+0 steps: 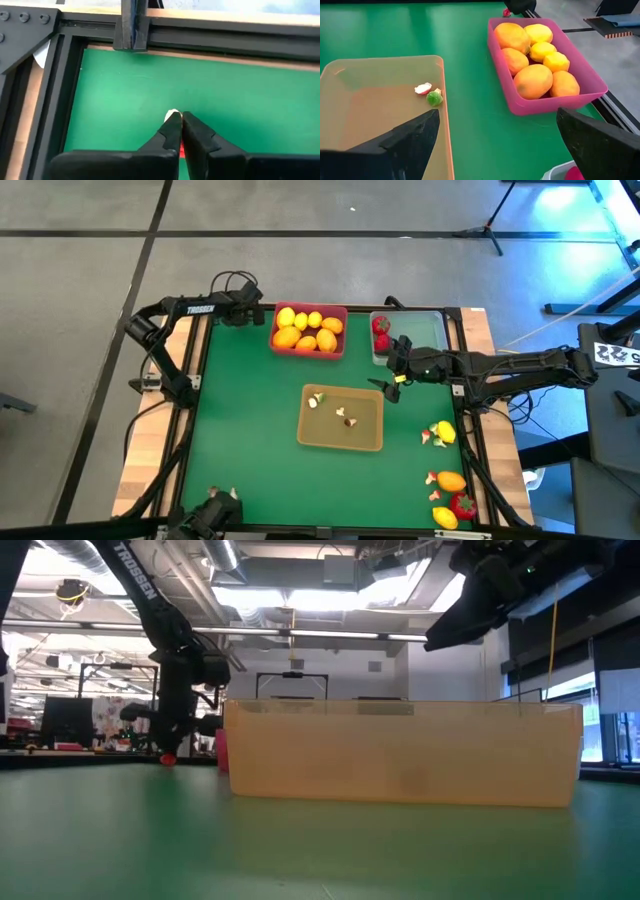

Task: Sort produce into baskets
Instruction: Put the red mushroom into the orange bin

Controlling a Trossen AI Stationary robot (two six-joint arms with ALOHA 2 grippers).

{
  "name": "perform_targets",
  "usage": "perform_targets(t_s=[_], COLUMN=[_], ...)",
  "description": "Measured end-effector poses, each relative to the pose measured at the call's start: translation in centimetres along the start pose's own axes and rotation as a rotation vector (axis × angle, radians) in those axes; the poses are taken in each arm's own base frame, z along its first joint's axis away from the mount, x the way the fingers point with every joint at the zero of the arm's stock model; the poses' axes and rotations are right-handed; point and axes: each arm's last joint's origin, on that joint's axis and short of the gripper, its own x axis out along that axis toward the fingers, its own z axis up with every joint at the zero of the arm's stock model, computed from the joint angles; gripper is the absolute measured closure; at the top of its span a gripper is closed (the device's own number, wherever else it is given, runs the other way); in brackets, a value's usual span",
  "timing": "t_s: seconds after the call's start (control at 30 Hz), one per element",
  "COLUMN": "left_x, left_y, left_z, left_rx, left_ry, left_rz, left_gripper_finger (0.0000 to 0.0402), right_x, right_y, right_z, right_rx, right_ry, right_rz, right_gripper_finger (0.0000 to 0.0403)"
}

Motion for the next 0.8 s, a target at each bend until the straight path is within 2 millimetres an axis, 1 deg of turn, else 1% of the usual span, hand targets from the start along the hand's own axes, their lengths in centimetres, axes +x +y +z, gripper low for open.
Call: perform_targets(t_s=[0.07,0.17,0.23,0.3,0.43,0.53,0.63,0.73,0.8], left_x=[0.0,-0.5,-1.3,-2.7,-6.3,-9.6,-12.9,-16.0,-18.0], left_y=[0.0,0.4,0.5,0.6,0.2,-0.3,-1.4,-2.9,-4.2], left_z=[-0.1,-0.3,-0.4,-0.4,-0.9,-1.9,-3.5,-5.4,-6.9], left_rx=[0.039,0.122,0.177,0.220,0.303,0.330,0.403,0.469,0.464], left_ry=[0.013,0.060,0.062,0.037,-0.039,-0.059,-0.097,-0.173,-0.212], left_rz=[-0.002,-0.023,-0.037,-0.067,-0.187,-0.378,-0.584,-0.773,-0.902], left_gripper_finger=[0.0395,0.0398,0.0399,0.0398,0.0400,0.0396,0.0393,0.0396,0.0399], right_x=[0.0,0.0,0.0,-0.1,0.0,0.0,-0.1,-0.1,-0.1], right_y=[0.0,0.0,0.0,0.0,0.1,0.2,0.3,0.3,0.4], right_z=[-0.1,-0.1,-0.1,-0.2,-0.3,-0.6,-0.9,-0.9,-1.0], right_rx=[-0.004,-0.010,-0.019,-0.016,-0.004,0.014,0.010,0.014,0.019], right_ry=[0.013,0.009,0.012,0.022,0.031,0.067,0.095,0.100,0.103], right_rz=[0.004,0.007,0.006,0.007,0.037,0.075,0.099,0.112,0.154], right_gripper_finger=[0.0004,0.0004,0.0004,0.0004,0.0004,0.0004,0.0004,0.0004,0.0004])
